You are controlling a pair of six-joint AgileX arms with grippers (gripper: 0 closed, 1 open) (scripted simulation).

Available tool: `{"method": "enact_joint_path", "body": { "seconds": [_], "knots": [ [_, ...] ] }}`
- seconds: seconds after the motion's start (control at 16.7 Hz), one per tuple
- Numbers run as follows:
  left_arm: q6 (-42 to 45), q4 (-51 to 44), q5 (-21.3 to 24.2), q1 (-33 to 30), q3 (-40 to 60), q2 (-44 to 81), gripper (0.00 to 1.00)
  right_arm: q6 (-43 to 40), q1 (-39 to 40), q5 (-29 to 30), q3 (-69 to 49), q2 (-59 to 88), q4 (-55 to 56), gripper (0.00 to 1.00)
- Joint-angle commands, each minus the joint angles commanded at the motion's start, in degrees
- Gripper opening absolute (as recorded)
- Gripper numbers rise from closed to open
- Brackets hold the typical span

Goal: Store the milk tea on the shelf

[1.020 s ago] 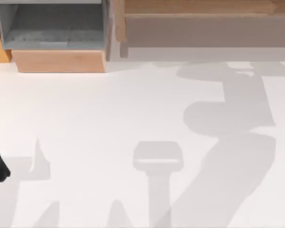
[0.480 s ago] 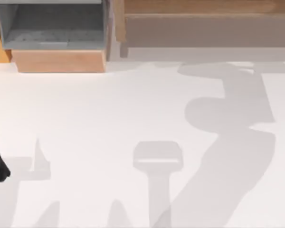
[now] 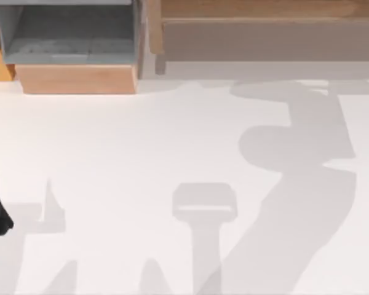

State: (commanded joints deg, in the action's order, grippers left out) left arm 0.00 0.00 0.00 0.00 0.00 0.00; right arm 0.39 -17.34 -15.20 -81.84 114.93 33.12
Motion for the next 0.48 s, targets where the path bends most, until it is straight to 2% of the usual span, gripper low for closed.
{"method": "enact_joint_path", "body": {
  "seconds": [0.12, 0.48],
  "knots": [
    [0.0, 0.0, 0.0, 0.0, 0.0, 0.0, 1.0, 0.0, 0.0, 0.0, 0.0, 0.0, 0.0, 0.98],
    [0.0, 0.0, 0.0, 0.0, 0.0, 0.0, 1.0, 0.0, 0.0, 0.0, 0.0, 0.0, 0.0, 1.0]
  ]
}}
